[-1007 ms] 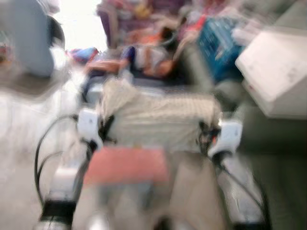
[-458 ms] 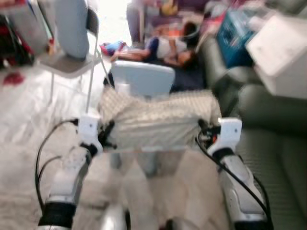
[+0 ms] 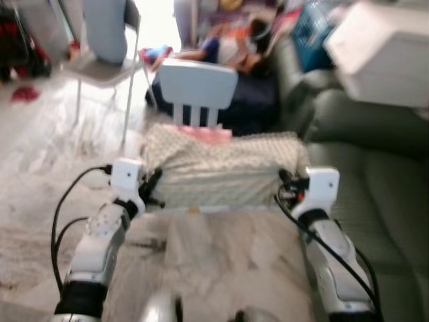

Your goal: Move the pillow to the sofa

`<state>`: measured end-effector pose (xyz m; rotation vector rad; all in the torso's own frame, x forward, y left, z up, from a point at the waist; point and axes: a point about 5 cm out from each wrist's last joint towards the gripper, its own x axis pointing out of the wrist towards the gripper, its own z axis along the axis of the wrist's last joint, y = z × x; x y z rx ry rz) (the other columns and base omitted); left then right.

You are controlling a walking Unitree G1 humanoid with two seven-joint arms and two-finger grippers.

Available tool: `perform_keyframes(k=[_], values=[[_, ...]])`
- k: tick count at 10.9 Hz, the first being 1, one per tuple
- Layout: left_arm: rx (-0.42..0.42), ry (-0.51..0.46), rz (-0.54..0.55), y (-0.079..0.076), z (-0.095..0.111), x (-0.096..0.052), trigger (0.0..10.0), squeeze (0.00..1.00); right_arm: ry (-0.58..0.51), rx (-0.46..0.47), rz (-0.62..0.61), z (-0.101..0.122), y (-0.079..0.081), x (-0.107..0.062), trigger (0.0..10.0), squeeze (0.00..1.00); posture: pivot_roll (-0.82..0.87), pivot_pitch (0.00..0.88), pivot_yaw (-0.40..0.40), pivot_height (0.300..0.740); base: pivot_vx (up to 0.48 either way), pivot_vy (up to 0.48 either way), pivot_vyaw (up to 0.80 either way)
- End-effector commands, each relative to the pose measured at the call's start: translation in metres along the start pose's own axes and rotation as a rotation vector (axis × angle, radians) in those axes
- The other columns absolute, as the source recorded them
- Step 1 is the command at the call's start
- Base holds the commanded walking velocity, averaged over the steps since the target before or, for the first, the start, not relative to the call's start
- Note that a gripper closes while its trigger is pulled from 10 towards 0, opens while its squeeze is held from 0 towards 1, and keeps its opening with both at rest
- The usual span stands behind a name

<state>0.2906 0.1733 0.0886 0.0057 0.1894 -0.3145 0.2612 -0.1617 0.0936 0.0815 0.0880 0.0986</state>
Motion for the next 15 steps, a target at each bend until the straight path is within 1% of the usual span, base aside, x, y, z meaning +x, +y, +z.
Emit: perform_keyframes(k=[1, 4, 5, 7, 12, 14, 15], values=[[0.013, -0.011, 0.041, 0.0110, 0.0045, -0.0027, 10.0, 0.00, -0.050, -0.009, -0.054, 0.0118, -0.0099, -0.0007, 10.0, 0.00, -0.06, 0.014, -0.050, 0.740, 0.000, 0.000, -0.40], [0.007, -0.018, 0.047, 0.0153, 0.0080, 0.0008, 10.0, 0.00, -0.042, -0.008, -0.060, 0.0107, -0.0107, -0.0005, 10.0, 0.00, -0.06, 0.014, -0.045, 0.740, 0.000, 0.000, -0.80], [-0.001, -0.025, 0.018, 0.0146, 0.0088, 0.0020, 10.0, 0.00, -0.042, -0.009, -0.063, 0.0109, -0.0113, -0.0006, 10.0, 0.00, -0.06, 0.014, -0.045, 0.740, 0.000, 0.000, -0.80], [-0.026, -0.033, 0.017, 0.0148, 0.0097, 0.0031, 10.0, 0.00, -0.044, -0.010, -0.067, 0.0113, -0.0118, -0.0006, 10.0, 0.00, -0.07, 0.012, -0.044, 0.740, 0.000, 0.000, -0.80], [-0.025, -0.038, 0.007, 0.0127, 0.0104, 0.0053, 10.0, 0.00, -0.045, -0.008, -0.067, 0.0110, -0.0118, -0.0006, 10.0, 0.00, -0.07, 0.012, -0.042, 0.740, 0.000, 0.000, -0.80], [-0.028, -0.048, -0.004, 0.0125, 0.0119, 0.0066, 10.0, 0.00, -0.050, -0.004, -0.070, 0.0115, -0.0119, 0.0001, 10.0, 0.00, -0.07, 0.011, -0.037, 0.740, 0.000, 0.000, 0.00], [-0.028, -0.052, -0.015, 0.0119, 0.0129, 0.0070, 10.0, 0.00, -0.046, -0.003, -0.073, 0.0110, -0.0116, 0.0003, 10.0, 0.00, -0.08, 0.010, -0.036, 0.740, 0.285, 0.285, -0.54]])
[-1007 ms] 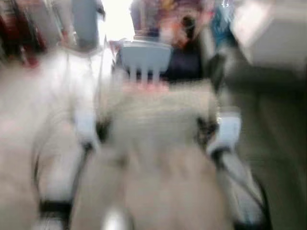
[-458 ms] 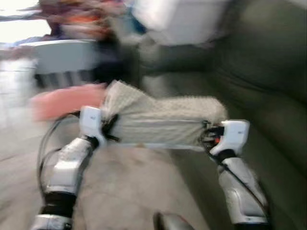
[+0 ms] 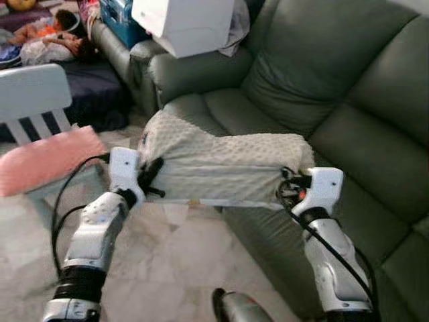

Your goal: Move the pillow to the sofa

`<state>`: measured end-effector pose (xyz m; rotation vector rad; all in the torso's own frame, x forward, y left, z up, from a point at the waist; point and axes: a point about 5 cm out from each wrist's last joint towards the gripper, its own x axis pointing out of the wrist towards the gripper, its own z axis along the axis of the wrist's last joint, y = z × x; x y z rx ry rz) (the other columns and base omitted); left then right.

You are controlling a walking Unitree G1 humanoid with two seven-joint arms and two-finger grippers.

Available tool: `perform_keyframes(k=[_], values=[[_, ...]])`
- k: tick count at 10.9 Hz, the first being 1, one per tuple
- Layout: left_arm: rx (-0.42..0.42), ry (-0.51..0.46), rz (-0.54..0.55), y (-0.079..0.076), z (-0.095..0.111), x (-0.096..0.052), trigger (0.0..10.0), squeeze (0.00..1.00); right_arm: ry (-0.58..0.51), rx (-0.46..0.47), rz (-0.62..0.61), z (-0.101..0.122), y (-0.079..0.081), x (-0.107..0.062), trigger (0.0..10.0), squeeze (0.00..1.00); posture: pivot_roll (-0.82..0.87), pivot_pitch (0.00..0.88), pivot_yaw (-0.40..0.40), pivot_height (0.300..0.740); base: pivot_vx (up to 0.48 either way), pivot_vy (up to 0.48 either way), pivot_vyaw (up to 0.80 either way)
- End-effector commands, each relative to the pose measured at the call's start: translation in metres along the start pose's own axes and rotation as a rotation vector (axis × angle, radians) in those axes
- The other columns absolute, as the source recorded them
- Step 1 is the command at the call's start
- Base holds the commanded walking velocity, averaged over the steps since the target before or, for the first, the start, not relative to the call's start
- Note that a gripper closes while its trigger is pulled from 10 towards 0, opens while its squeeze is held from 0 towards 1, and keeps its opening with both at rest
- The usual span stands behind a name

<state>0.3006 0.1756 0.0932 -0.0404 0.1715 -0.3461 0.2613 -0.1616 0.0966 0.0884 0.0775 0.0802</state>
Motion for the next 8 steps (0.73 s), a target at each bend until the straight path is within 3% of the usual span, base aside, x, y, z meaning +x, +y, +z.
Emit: perform_keyframes(k=[1, 8], values=[[0.005, -0.028, 0.023, 0.0070, 0.0070, -0.0006, 10.0, 0.00, -0.034, -0.010, -0.058, 0.0080, -0.0116, 0.0007, 10.0, 0.00, -0.08, 0.009, -0.035, 0.740, 0.000, 0.450, -0.80], [0.037, -0.011, 0.001, 0.0051, 0.0063, -0.0003, 10.0, 0.00, -0.040, 0.000, -0.056, 0.0082, -0.0092, 0.0026, 10.0, 0.00, -0.07, 0.012, -0.029, 0.740, 0.000, 0.459, 0.00]])
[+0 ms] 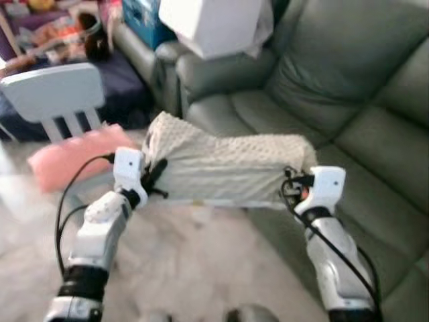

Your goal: Move the pillow to the sofa

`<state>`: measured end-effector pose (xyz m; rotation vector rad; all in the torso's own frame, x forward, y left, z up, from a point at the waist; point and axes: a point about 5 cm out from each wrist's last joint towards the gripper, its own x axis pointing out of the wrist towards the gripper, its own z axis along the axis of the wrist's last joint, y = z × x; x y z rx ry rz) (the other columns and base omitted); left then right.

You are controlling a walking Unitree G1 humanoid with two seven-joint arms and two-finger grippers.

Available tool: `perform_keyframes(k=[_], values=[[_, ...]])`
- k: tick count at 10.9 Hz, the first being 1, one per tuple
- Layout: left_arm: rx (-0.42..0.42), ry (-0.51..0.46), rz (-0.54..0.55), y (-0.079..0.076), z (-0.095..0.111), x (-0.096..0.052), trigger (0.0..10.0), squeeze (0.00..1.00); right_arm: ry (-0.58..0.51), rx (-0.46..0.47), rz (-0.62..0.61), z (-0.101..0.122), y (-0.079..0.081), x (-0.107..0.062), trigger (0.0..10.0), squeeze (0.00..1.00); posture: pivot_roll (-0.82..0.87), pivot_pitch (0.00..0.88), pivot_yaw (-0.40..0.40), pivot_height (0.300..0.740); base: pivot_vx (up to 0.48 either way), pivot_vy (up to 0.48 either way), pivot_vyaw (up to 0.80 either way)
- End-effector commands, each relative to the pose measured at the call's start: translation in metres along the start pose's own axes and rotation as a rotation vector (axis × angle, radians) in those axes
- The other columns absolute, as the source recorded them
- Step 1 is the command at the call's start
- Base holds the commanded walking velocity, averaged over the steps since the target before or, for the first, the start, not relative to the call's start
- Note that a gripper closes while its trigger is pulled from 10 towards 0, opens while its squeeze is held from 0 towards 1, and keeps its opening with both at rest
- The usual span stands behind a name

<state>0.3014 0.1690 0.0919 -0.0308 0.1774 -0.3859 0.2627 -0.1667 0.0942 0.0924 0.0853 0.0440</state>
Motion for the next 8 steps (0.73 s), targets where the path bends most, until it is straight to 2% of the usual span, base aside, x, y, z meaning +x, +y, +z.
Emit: perform_keyframes(k=[1, 3, 8], values=[[0.039, -0.023, 0.038, 0.0107, 0.0075, -0.0043, 10.0, 0.00, -0.043, -0.003, -0.021, 0.0096, -0.0032, 0.0017, 10.0, 0.00, -0.07, 0.014, -0.029, 0.740, 0.000, 0.461, 0.00], [0.044, -0.042, 0.040, 0.0106, 0.0084, -0.0057, 10.0, 0.00, -0.040, -0.002, -0.024, 0.0083, -0.0031, 0.0015, 10.0, 0.00, -0.07, 0.017, -0.028, 0.740, 0.000, 0.000, 0.00], [0.026, -0.065, -0.023, 0.0053, 0.0106, -0.0075, 10.0, 0.00, -0.032, -0.002, -0.024, 0.0065, -0.0015, 0.0013, 10.0, 0.00, -0.07, 0.025, -0.022, 0.740, 0.000, 0.000, -0.80]])
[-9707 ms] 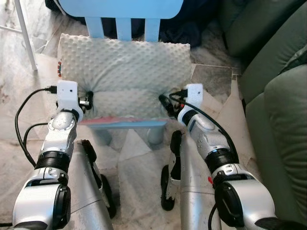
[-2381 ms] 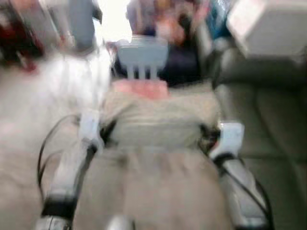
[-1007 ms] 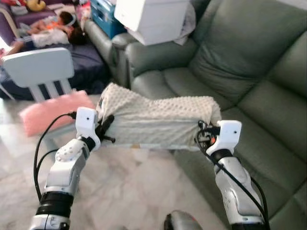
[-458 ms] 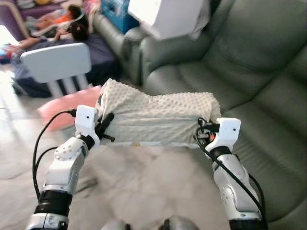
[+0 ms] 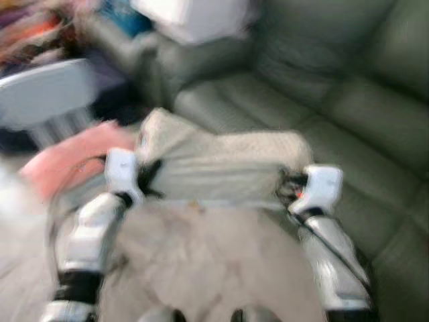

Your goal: Move the pillow to the sofa

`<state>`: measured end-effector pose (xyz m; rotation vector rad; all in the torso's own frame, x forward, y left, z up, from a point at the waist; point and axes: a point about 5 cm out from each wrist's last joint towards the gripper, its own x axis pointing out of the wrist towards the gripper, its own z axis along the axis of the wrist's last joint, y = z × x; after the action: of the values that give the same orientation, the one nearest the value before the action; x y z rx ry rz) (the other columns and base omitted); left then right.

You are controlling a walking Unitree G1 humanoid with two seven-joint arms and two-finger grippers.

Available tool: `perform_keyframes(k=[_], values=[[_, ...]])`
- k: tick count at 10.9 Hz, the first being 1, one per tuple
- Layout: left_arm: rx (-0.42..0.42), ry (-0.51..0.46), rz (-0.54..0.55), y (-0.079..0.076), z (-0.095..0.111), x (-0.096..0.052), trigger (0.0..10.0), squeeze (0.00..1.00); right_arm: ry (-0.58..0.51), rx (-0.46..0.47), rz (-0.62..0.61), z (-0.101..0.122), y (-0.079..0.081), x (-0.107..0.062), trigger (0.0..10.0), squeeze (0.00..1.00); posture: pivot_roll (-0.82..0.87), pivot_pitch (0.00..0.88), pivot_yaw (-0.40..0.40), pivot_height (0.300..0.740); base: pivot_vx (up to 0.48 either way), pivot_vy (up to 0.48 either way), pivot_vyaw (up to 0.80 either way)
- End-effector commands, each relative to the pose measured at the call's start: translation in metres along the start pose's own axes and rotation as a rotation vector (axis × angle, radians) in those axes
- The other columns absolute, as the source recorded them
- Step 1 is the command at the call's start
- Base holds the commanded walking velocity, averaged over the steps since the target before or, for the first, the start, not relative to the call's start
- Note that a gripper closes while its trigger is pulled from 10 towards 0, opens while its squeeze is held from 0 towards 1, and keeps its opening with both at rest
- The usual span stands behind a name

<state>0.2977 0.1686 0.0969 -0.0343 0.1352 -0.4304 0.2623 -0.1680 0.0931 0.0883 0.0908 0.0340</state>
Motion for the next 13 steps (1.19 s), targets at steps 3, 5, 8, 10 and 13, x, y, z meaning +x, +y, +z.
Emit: perform_keyframes(k=[3, 5, 8, 10, 13], values=[[0.015, -0.030, -0.006, 0.004, 0.008, -0.003, 10.0, 0.00, -0.037, 0.004, -0.021, 0.008, 0.000, 0.002, 10.0, 0.00, -0.07, 0.024, -0.020, 0.740, 0.319, 0.000, -0.80], [0.015, -0.029, -0.017, 0.003, 0.008, -0.002, 10.0, 0.00, -0.040, 0.003, -0.021, 0.008, 0.000, 0.002, 10.0, 0.00, -0.07, 0.023, -0.018, 0.740, 0.353, 0.000, -0.79], [0.013, -0.032, -0.028, 0.001, 0.008, -0.002, 10.0, 0.00, -0.044, 0.003, -0.018, 0.008, 0.002, 0.003, 10.0, 0.00, -0.07, 0.021, -0.016, 0.740, 0.449, 0.000, -0.13], [0.014, -0.029, -0.035, -0.001, 0.007, -0.001, 10.0, 0.00, -0.039, 0.005, -0.022, 0.008, 0.002, 0.003, 10.0, 0.00, -0.07, 0.023, -0.014, 0.740, 0.480, 0.000, -0.25], [0.007, -0.011, -0.046, -0.004, 0.005, 0.000, 10.0, 0.00, -0.040, 0.009, -0.024, 0.007, 0.001, 0.003, 10.0, 0.00, -0.07, 0.022, -0.011, 0.740, 0.429, 0.097, -0.24]])
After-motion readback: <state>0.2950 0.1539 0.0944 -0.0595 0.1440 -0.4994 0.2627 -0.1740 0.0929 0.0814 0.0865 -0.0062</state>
